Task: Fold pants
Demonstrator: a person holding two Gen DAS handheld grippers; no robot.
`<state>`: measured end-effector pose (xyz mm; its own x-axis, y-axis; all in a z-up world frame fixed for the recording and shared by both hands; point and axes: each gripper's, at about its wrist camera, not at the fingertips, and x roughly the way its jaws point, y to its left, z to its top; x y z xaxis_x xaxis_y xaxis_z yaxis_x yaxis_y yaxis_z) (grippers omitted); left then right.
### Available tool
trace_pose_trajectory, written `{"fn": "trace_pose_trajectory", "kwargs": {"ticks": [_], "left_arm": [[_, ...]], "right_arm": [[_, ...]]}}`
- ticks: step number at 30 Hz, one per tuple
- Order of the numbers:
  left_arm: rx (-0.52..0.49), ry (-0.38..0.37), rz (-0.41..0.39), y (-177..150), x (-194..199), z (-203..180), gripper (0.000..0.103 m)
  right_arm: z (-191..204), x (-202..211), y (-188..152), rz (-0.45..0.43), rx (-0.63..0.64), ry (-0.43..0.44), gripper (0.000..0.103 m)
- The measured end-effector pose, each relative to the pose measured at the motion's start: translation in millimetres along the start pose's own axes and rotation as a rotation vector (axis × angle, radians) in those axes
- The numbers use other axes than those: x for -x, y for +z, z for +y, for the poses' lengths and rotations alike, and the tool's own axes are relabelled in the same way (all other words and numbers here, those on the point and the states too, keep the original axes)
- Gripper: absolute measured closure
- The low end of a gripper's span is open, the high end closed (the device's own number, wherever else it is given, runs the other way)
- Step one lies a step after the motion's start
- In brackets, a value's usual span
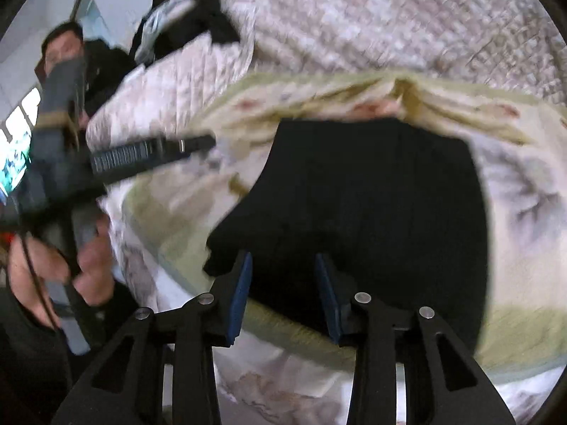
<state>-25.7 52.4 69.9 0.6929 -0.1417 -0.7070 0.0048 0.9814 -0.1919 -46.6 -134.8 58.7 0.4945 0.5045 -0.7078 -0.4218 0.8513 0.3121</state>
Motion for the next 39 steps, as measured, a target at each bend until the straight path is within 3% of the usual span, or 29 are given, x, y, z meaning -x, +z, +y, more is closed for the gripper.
{"fn": "trace_pose_trajectory", "kwargs": {"ticks": [6,7,9,11,13,17,21,27,30,35,37,39], "left_arm": [[-0.129,-0.068,0.036,28,-25,-34,0.059],[-0.143,-0.081,0.042,33,-32,-38,0.059],[-0.154,-0.108,0.071,41,-53,-44,0.061],[-0.151,-0.109,0.111,41,-79,-45,0.071],[-0.14,-0.096,0.171,31,-106,-40,0.072],[-0.13,-0.116,0.136,27,-105,-36,0.069],[-0.124,-0.112,0.124,26,-102,-34,0.069],[-0.124,-0.038,0.112,25,-83,-28,0.069],[-0.137,-0.024,0.092,16,-65,-30,0.069],[-0.166,-0.001,0.02,-8,-28,-37,0.07],[-0.164,-0.003,-0.008,-25,-14,-38,0.074],[-0.155,-0.01,0.015,-44,-11,-36,0.081]], "right_arm": [[-63,-9,53,0.003,-0.007,-0.14,0.067],[-71,-15,60,0.018,-0.02,-0.143,0.078],[-85,-33,76,0.062,-0.041,-0.156,0.087],[-97,-49,84,0.096,-0.053,-0.157,0.088],[-110,-74,85,0.156,-0.047,-0.198,0.093],[-140,-78,86,0.127,-0.146,-0.178,0.103],[-134,-76,85,0.1,-0.11,-0.199,0.102],[-124,-48,81,0.035,-0.113,-0.205,0.088],[-110,-32,73,0.007,-0.068,-0.203,0.088],[-83,-8,45,-0.025,-0.058,-0.171,0.088],[-67,3,25,-0.052,-0.042,-0.191,0.088],[-56,7,3,-0.064,-0.019,-0.222,0.088]]}}
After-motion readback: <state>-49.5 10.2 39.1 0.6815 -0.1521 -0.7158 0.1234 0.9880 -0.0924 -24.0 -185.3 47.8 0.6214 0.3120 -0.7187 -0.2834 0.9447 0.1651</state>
